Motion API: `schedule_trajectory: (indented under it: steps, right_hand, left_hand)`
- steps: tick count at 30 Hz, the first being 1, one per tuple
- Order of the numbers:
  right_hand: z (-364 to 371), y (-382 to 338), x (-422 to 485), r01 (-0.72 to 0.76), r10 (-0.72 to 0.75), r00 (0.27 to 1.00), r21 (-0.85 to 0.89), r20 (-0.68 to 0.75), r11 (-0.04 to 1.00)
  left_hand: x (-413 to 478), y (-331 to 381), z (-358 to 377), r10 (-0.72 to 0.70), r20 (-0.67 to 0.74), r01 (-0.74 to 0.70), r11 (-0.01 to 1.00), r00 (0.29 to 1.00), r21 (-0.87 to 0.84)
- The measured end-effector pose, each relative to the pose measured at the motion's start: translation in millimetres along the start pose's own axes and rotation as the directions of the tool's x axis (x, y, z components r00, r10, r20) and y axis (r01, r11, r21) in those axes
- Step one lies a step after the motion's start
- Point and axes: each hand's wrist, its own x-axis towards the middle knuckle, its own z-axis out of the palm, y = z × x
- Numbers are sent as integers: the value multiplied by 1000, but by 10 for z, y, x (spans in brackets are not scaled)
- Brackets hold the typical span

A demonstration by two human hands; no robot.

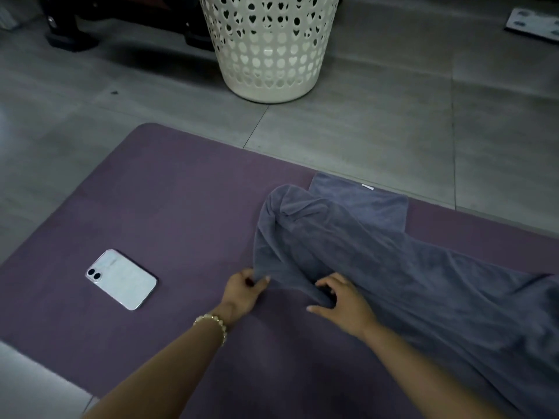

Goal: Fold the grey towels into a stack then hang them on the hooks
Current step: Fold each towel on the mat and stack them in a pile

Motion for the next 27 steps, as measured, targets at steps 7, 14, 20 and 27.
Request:
schedule_trajectory:
  steps: [7, 14, 20, 27]
  right_hand:
    - [-65, -442, -60, -32, 6, 998, 442, 62, 896]
    - [329, -508, -137, -98, 36, 989, 469, 141, 878]
    - [84, -135, -306, -123, 139, 990, 434, -5, 892]
    - [-703, 536, -806, -141, 265, 940, 465, -214, 874]
  left_hand:
    - [-42, 72, -304, -5, -264, -124, 873, 965, -472]
    - [-260, -293, -577, -192, -250, 61, 890, 949, -452]
    - [-477, -78, -325, -66, -38, 44, 910, 997, -413]
    - [-802, 1079, 529, 179, 117, -87, 832, 977, -547]
